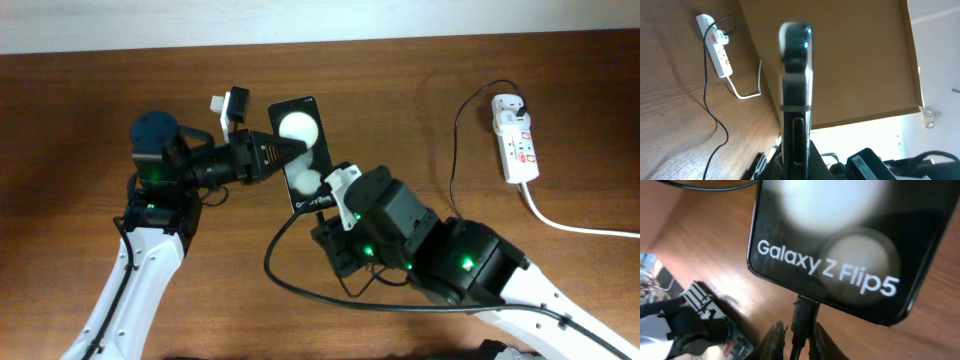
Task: Plug charger to phone and switch on socket
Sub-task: 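Insert the USB-C plug into the phone's bottom port held by the left gripper, then lower the phone onto the table with the left gripper and release it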
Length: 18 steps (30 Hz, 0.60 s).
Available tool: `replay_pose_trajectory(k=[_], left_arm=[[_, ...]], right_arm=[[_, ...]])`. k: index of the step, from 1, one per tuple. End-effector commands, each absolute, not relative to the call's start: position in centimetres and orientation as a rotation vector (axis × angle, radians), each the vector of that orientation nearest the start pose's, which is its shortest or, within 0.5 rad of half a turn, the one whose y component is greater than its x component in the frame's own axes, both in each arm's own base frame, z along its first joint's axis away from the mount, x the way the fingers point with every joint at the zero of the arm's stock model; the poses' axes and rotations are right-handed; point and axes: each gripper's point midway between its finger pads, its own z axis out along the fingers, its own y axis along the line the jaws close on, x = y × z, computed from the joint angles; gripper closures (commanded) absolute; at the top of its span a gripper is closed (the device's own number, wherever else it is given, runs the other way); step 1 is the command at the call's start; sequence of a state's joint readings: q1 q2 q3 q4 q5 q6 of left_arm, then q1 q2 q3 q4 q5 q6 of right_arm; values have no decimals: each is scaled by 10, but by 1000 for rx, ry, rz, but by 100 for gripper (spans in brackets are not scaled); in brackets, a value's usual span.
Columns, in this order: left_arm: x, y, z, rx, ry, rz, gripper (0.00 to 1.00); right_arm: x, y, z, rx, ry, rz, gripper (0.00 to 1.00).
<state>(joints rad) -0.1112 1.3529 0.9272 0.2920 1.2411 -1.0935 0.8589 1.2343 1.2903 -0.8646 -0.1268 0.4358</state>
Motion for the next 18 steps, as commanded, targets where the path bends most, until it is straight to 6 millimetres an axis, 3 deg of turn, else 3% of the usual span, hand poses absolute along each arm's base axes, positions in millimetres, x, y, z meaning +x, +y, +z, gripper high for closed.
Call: replay_pose_trajectory(k=[1,11,15,18], left_arm=[[313,-200,313,161,2019,-1885,100],[287,-203,316,319,2041,-1991,100],[294,-203,315,271,2040,-1969,100],[309,-201,313,195,2018,-1894,100]], right_arm=[[220,270,269,-528,2397,660,92],[237,283,293,-490,2269,720,95],[233,280,287,-497,2301,702,79],[223,271,285,-510,2335,694,56]])
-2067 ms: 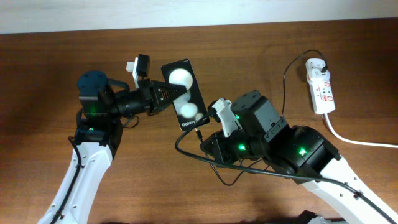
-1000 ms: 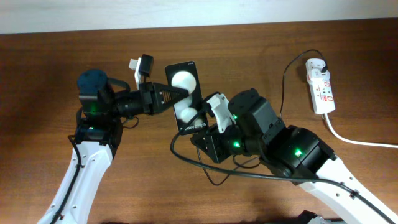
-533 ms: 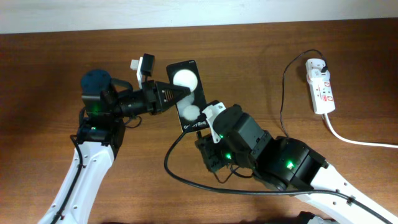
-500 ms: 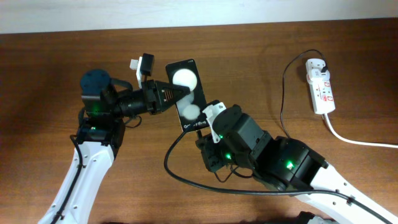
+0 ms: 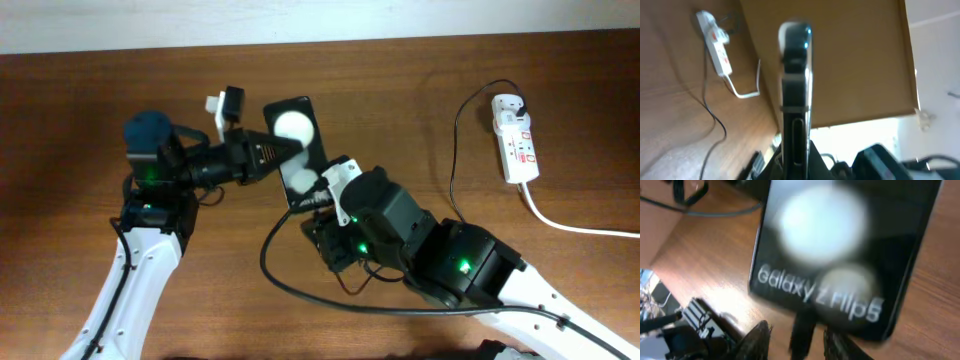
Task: Plug charger to phone and switch on socket
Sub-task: 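Lower the phone onto the table with the left gripper and release it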
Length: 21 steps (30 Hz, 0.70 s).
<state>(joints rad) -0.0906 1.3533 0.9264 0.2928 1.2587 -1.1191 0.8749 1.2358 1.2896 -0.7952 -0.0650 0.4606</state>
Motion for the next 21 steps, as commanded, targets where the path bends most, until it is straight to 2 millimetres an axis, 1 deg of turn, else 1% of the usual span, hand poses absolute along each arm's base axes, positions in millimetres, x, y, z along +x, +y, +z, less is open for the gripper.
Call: replay_pose_trajectory(k=[1,3,4,5,6,8,9,10,11,14,17,18,19,20,21], left_arm=[[313,-200,313,222,1992,-1849,100],[318,-199,312,237,1968,-1800,100],[322,-198,311,214,1965,-1775,100],[330,-196,306,153,1977,-1744,100],[335,-194,301,133,1980,-1701,100],[345,-197,283,104,2014,-1608,100],[350,-204,271,87,2042,-1564,100],[351,-213,263,101,2059,-1550,100],[354,-222,249,87,2095,-1541,100],[367,-239,208,81,2181,-1479,100],[393,-256,171,146,2277,-1416,100],[405,-257,155,125,2353,-1346,100],[414,-259,142,141,2412,-1288,100],[419,-264,131,153,2462,-1274,100],[423,-271,116,157,2523,-1270,100]], right_arm=[[219,266,287,-510,2336,693,51],[209,254,291,-511,2341,689,46],[204,248,295,-511,2339,690,44],[197,240,299,-510,2334,693,42],[191,233,306,-506,2319,701,39],[180,216,320,-491,2277,713,36],[175,207,326,-481,2255,716,33],[170,198,331,-468,2236,713,32],[165,188,334,-454,2223,701,31],[153,169,335,-444,2224,681,30],[145,160,333,-446,2234,676,29],[144,158,330,-450,2247,667,29],[143,157,328,-452,2256,661,28],[142,156,326,-453,2263,656,28],[142,156,327,-453,2262,657,28]])
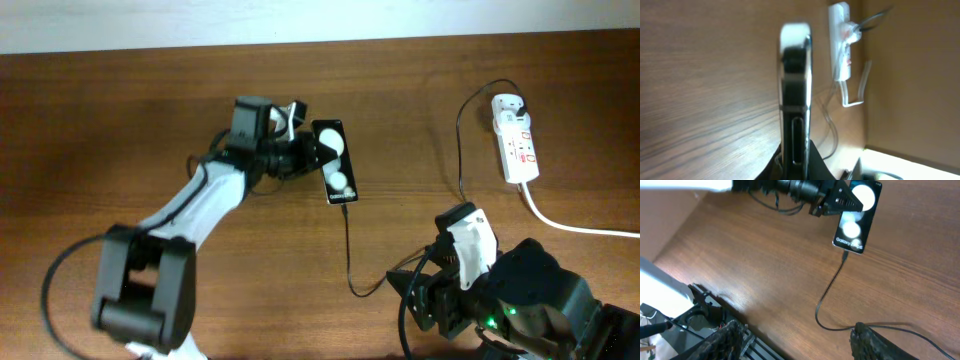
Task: Plug charger to phone and switch on socket
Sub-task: 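Lower the phone onto the table with the left gripper and release it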
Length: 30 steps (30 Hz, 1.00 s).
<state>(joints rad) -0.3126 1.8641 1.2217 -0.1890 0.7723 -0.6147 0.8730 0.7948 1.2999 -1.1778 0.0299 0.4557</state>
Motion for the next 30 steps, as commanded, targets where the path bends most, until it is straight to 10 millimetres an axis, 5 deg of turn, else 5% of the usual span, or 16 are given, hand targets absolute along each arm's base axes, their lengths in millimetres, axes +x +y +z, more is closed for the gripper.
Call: replay_pose_trajectory(k=[1,7,12,15,20,22,24,25,30], left_arm=[[425,-276,105,153,2554,-1271,100],[420,-286,38,86,2701,-1303,100],[420,-289,31,92,2707,-1283,96],[420,-289,30,90,2709,-1271,77],[422,-286,26,75,2720,-1235,60],[422,-285,25,71,2723,-1224,35],[422,-285,25,69,2724,-1218,21],[424,-282,22,58,2730,-1188,4],[422,-280,19,190,2707,-1139,1]], right_arm=[[143,156,327,-451,2261,653,28],[148,151,327,-426,2253,613,27],[149,149,327,-419,2251,601,26],[149,149,327,-418,2250,600,25],[152,146,327,-402,2245,574,25],[154,144,327,-393,2241,560,25],[154,144,327,-393,2241,560,24],[154,144,327,-393,2241,559,21],[157,141,328,-377,2235,534,15]])
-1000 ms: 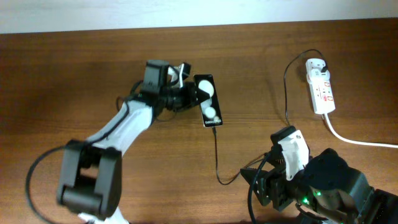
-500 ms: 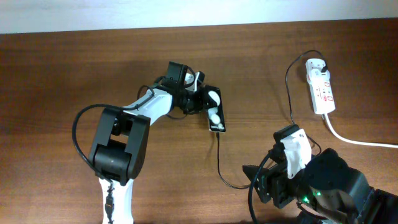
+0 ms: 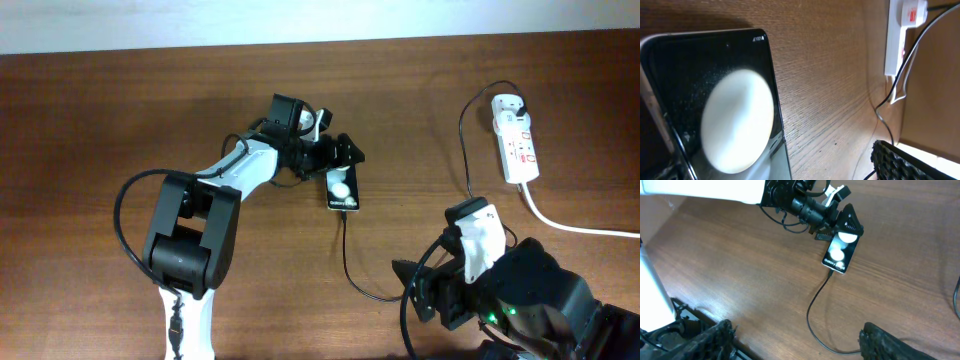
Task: Plug charger to phone and switch on socket
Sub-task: 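Lower the phone onto the table with the left gripper and release it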
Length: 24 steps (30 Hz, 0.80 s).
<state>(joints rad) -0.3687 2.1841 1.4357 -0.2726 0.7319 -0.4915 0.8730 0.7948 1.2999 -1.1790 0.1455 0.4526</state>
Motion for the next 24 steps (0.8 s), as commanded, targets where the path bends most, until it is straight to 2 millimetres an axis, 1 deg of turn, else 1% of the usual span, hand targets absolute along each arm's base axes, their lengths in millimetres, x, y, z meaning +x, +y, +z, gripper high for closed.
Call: replay_pose_trajectory(k=[1,2,5,8,10,11,14,16,18,19,20,21,22,23,24], left_arm=[[422,-276,16,175,2726,-1107,1],[421,-273,12,161,2746,-1076,0],[418,-253,-4,95,2827,-902,1],[421,-248,-7,123,2822,-844,1],[421,-247,-8,202,2806,-828,1],[421,-247,-8,214,2803,-822,1],[427,-239,-9,192,2798,-767,1],[430,-237,-1,186,2802,-755,1],[432,-228,8,170,2806,-697,1],[435,-216,18,145,2805,-609,1],[437,-201,38,119,2784,-503,1],[436,-194,56,134,2759,-449,1],[432,-182,93,147,2706,-377,1],[424,-167,128,127,2659,-300,1],[417,-155,155,110,2619,-251,1]], right_arm=[[157,141,328,-377,2235,534,14],[157,141,328,-377,2235,533,14],[158,142,327,-378,2238,531,10],[160,143,325,-379,2246,521,6],[162,146,322,-383,2259,512,4],[163,147,321,-385,2267,505,4],[167,152,316,-391,2286,492,3],[168,153,316,-392,2289,490,2],[168,153,316,-391,2289,490,1],[168,153,316,-391,2289,490,1],[168,153,316,-388,2290,491,1],[168,153,316,-388,2290,491,1],[168,153,316,-388,2290,492,1],[168,153,316,-388,2290,491,1],[168,153,316,-388,2290,491,1]])
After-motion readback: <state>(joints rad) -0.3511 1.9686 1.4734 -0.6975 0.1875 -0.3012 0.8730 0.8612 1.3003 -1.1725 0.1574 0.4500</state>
